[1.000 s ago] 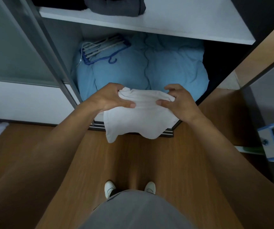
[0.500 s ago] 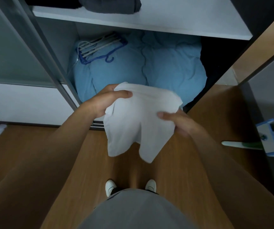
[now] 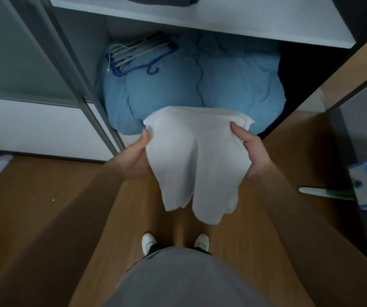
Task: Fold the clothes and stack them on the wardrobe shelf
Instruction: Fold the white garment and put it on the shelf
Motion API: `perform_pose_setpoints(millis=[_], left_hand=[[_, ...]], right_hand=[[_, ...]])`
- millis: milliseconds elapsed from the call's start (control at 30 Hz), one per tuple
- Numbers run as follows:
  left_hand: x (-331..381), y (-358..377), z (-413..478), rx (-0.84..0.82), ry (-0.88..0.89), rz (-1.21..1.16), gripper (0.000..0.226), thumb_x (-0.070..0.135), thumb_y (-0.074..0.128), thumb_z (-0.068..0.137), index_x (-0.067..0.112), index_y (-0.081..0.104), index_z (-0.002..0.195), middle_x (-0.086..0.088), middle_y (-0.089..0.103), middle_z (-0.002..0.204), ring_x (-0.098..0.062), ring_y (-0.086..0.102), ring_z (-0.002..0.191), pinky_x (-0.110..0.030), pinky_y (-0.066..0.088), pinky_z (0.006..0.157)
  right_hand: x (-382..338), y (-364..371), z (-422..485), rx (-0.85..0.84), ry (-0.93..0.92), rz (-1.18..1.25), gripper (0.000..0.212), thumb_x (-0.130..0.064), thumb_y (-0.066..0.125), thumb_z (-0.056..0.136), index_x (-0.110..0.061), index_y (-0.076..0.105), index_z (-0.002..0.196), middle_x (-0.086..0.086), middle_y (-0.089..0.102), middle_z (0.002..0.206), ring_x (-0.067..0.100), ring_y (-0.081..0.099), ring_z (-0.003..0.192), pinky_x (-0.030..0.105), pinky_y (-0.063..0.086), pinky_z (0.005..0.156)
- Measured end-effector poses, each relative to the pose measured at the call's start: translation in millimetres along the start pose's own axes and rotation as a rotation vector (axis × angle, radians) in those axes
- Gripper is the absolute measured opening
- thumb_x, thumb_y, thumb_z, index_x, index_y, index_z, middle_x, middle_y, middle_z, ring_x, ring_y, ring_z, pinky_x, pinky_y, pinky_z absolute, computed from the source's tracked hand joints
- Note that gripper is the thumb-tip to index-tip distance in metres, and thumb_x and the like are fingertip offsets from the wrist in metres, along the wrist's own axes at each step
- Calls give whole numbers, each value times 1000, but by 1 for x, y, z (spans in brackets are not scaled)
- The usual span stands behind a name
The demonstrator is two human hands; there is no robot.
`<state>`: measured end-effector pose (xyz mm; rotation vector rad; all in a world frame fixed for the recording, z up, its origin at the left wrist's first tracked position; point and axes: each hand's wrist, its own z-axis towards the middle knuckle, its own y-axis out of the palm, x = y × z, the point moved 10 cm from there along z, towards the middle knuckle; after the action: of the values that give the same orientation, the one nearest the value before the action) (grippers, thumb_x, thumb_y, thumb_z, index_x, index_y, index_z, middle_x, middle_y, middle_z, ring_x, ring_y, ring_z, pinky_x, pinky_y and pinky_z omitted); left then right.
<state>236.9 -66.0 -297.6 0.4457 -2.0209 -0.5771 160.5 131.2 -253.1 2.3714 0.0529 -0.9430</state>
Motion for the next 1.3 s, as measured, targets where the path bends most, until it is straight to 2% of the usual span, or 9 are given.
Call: perform_pose_setpoints(millis=[167,300,400,600,767,967,1133,1200,1300], left_hand=[[10,10,10,136,97,222,63,40,81,79,20,58,133,-5,69,126,-24,66,115,-40,56,94],[37,1,8,335,200,298,31,40,72,87,23,69,113,0,77,104,-18,74,96,-35,61,77],[46,-8,1,408,202,314,19,38,65,94,23,68,106,4,78,94,-13,74,87,-27,60,66],[66,-54,-23,661,94,428,28,39,60,97,17,65,113,-5,75,99,-22,72,89,-34,57,80],[64,-81,-36,702,82,455,35,30,58,99,14,60,130,-6,73,108,-24,70,96,-37,57,87],[61,-88,-47,539,94,205,95,30,79,82,34,20,156,-3,34,158,-25,56,126,-35,56,85],[71,-64,-48,242,-54,543,107,18,89,63,36,33,152,5,44,148,-17,52,128,-24,54,89],[84,-56,-47,230,-59,764,100,11,86,71,32,33,153,6,44,148,-13,48,129,-26,44,103],[120,-46,-45,337,-18,1313,81,14,75,83,28,35,152,4,41,147,-10,43,117,-19,40,89]], right_hand=[[-10,-12,8,120,-80,48,40,-47,62,93,-12,81,98,10,76,110,26,74,99,37,61,73],[-9,-23,18,134,-112,36,58,-55,51,97,-12,60,134,9,68,129,26,64,120,41,53,95],[13,-32,21,135,-122,-224,37,-41,55,99,-22,60,131,-1,70,127,21,64,120,42,51,97],[1,-32,23,314,-301,-373,44,-3,57,95,-30,56,130,5,63,126,24,66,111,37,57,92],[-7,-5,29,285,-279,-390,36,0,45,96,-23,73,102,4,73,92,16,69,79,25,54,60],[10,28,40,145,-154,-800,43,-20,74,89,-12,62,129,6,68,118,19,67,104,27,56,82],[11,59,54,257,-82,-1686,69,-18,79,81,-5,45,139,17,51,133,29,54,120,37,50,98],[5,75,58,310,-140,-1800,50,-13,71,87,-3,49,131,20,53,130,32,55,117,35,48,95],[-16,92,54,401,-254,-1842,19,-6,60,91,-1,57,109,18,59,118,33,59,107,33,47,84]])
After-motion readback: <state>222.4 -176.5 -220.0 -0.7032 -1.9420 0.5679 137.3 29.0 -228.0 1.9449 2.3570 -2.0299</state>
